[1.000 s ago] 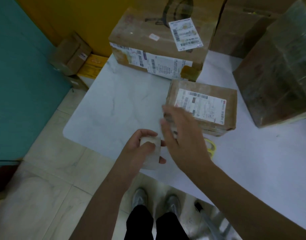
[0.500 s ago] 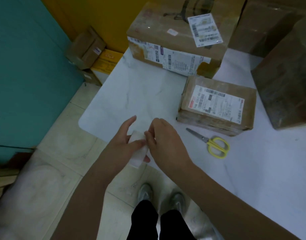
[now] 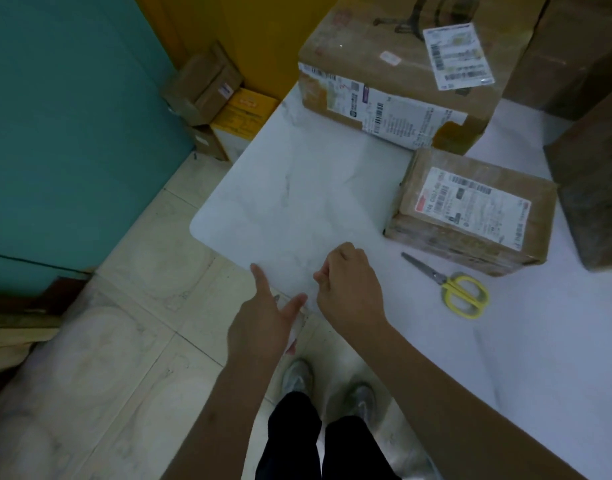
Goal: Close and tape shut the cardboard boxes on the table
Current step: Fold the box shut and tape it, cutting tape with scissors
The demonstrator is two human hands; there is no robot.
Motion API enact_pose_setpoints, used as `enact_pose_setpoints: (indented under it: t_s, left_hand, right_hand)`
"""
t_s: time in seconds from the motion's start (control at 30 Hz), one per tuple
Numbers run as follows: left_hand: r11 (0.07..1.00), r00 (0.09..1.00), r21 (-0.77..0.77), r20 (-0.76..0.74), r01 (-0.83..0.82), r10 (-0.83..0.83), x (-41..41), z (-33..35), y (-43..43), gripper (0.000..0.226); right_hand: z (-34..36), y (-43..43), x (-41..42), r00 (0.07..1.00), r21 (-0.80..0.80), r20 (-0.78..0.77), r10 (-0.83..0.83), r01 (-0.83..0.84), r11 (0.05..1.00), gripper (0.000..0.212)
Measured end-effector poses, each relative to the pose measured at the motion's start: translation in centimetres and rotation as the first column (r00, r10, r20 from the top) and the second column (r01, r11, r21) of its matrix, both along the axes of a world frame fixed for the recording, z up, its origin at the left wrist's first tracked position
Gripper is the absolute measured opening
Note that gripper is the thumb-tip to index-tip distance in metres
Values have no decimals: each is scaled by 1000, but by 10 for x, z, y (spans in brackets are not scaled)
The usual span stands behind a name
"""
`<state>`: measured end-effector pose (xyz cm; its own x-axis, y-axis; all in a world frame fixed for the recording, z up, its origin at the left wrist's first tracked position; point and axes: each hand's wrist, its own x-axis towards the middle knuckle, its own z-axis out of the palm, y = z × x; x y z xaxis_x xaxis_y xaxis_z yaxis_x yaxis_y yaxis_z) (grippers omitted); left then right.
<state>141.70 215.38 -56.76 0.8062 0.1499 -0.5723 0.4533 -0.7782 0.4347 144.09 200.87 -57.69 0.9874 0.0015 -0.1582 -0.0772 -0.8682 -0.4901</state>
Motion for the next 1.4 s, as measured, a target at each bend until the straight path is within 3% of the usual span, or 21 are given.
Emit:
enact_pose_setpoints:
  t_s: [0.07,0.27,0.33,0.37,0.43,0.53,0.7,0.8,0.83,0.9,0.97,1.03,1.07,1.1,1.17,1.2,1.3,1.4]
  left_hand:
    - [1000,999,12,55,-1,1,0,-12,1,98]
    - [975,984,-191,112,-117,140,-4,-26,5,108]
    - [995,967,-41,238,-88,95,-5,-28,5,105]
    - [995,944,84,328,-58,28,-6,-31,5,98]
    - [976,868,213,475,46,-145,-4,-23,-5,63]
    - [925,800,202,465,321,-379,9,-16,-27,11]
    - [840,805,346,290,417,-519,34,-18,-50,20]
    - [852,829,224,212,473,-517,45,-11,-51,20]
    - [856,817,140,257,497,-517,50,-4,-55,18]
    - [846,720,35,506,533,-475,62,17,-72,20]
    - [811,581,34,680,584,-447,77,43,-99,49]
    - [757,531,94,656,646,-536,95,56,-127,83]
    - [737,543,117,601,666,-586,104,55,-138,99]
    - [723,572,100,542,684,-616,111,52,-147,112]
    - [739,688,-66,427,671,-587,119,37,-159,127]
    - [749,749,-177,368,638,-551,118,31,-162,130]
    - [754,882,-458,264,471,-391,109,39,-165,138]
    - [825,951,-483,232,293,-202,95,77,-161,124]
  right_hand:
    - [-10,-3,1,994,-64,84,71,-66,996,14]
    - [-25,-7,5,956,-187,229,183,-141,972,18]
    - [-30,-11,6,955,-209,230,185,-137,968,27]
    - [-33,-13,6,959,-210,225,170,-123,970,33]
    - [-37,-15,5,960,-208,238,150,-100,973,36]
    - [-37,-15,2,953,-189,272,135,-85,978,24]
    - [-24,-24,-4,971,83,231,65,-87,993,36]
    - [7,-44,-9,914,122,403,49,-107,987,26]
    - [19,-56,-11,877,97,480,38,-96,991,24]
    - [45,-89,-10,803,34,595,-30,12,999,19]
    - [62,-129,-5,778,-48,613,-138,212,976,24]
    - [57,-171,-2,827,-164,492,-272,395,904,45]
    - [51,-188,-3,857,-159,392,-334,421,893,55]
    - [43,-201,-4,881,-55,273,-388,416,908,63]
    - [33,-212,-5,886,276,53,-460,430,860,67]
    - [33,-212,-6,883,368,-11,-469,440,819,68]
    - [54,-208,-6,872,439,-73,-485,464,769,78]
    - [89,-212,-20,857,529,-148,-494,490,692,103]
